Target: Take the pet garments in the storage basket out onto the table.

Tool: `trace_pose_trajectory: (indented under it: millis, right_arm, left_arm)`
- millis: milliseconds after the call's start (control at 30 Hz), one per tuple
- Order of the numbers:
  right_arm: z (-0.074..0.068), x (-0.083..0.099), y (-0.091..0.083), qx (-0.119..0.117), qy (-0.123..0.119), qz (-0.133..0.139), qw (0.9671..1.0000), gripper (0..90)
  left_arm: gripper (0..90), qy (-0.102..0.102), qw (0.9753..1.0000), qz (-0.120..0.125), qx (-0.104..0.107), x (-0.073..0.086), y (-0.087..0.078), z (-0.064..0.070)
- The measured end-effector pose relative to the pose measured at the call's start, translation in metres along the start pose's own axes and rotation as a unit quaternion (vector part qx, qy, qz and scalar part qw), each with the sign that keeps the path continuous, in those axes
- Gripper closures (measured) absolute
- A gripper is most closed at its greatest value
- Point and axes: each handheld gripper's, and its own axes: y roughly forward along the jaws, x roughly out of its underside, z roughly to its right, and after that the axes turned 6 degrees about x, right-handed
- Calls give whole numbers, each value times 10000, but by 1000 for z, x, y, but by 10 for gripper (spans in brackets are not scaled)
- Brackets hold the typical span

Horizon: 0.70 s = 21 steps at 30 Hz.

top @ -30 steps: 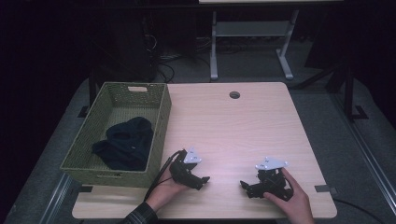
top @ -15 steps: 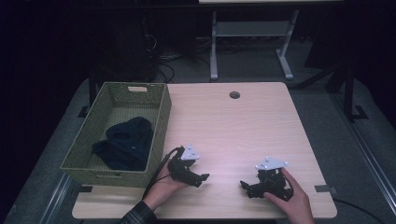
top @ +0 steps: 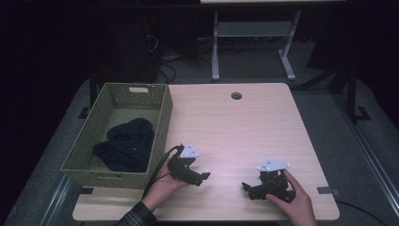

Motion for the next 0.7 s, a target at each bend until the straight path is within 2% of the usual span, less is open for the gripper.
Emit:
trace_pose_trajectory:
  millis: [133, 200, 700]
  right_arm:
    - [0, 0, 0, 0, 0, 1, 10000, 0]
    - [0, 0, 0, 0, 0, 1, 10000, 0]
    - [0, 0, 0, 0, 1, 1, 10000, 0]
  left_arm:
    - [139, -46, 9999, 98, 43, -2, -3, 0]
    - [139, -14, 10000, 33, 44, -3, -4, 0]
    - [140, -5, 10000, 76, 12, -11, -13, -3]
